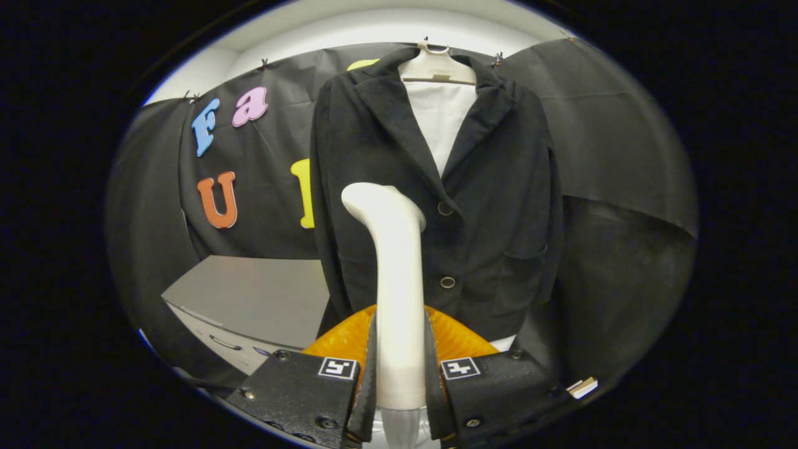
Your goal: Iron the clothes twice with a garment steamer, once on the left side and once on the right side.
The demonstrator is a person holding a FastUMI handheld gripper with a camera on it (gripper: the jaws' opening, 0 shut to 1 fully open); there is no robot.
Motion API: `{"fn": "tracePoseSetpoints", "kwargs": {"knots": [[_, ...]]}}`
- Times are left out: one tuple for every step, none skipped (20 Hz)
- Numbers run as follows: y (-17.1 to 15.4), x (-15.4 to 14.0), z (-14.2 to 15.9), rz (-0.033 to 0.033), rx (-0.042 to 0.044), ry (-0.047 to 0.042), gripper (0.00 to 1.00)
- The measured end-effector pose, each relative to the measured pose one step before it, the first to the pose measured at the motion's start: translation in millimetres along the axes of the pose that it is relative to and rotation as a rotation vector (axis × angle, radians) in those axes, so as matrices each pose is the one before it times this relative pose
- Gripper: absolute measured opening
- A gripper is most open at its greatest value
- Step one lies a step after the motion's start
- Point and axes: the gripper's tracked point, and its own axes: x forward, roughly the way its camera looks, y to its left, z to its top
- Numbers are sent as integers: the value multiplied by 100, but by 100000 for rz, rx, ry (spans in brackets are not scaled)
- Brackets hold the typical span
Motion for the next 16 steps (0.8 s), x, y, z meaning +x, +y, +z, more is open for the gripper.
{"fn": "tracePoseSetpoints", "kwargs": {"knots": [[-5, 120, -459, 138, 405, 1142, 36], [-38, 16, -608, -57, -4, 883, 36], [-141, 71, -400, -393, -454, 404, 36], [-93, 226, -458, -307, -384, 355, 36], [-73, 141, -424, -138, -159, 879, 36], [-94, 44, -499, 18, 329, 940, 36], [-63, 129, -450, 89, 166, 991, 36], [-70, 72, -556, -27, 183, 819, 36], [-135, 149, -561, -163, -94, 849, 36], [-141, 101, -667, -186, -154, 802, 36], [-104, 167, -520, -35, 53, 880, 36], [-51, 128, -580, 42, 118, 1047, 36], [-110, 153, -493, 51, 235, 1100, 36], [-72, 176, -678, -204, 281, 1096, 36], [-142, 213, -562, -233, -57, 967, 36], [-58, 251, -635, -220, -141, 891, 36]]}}
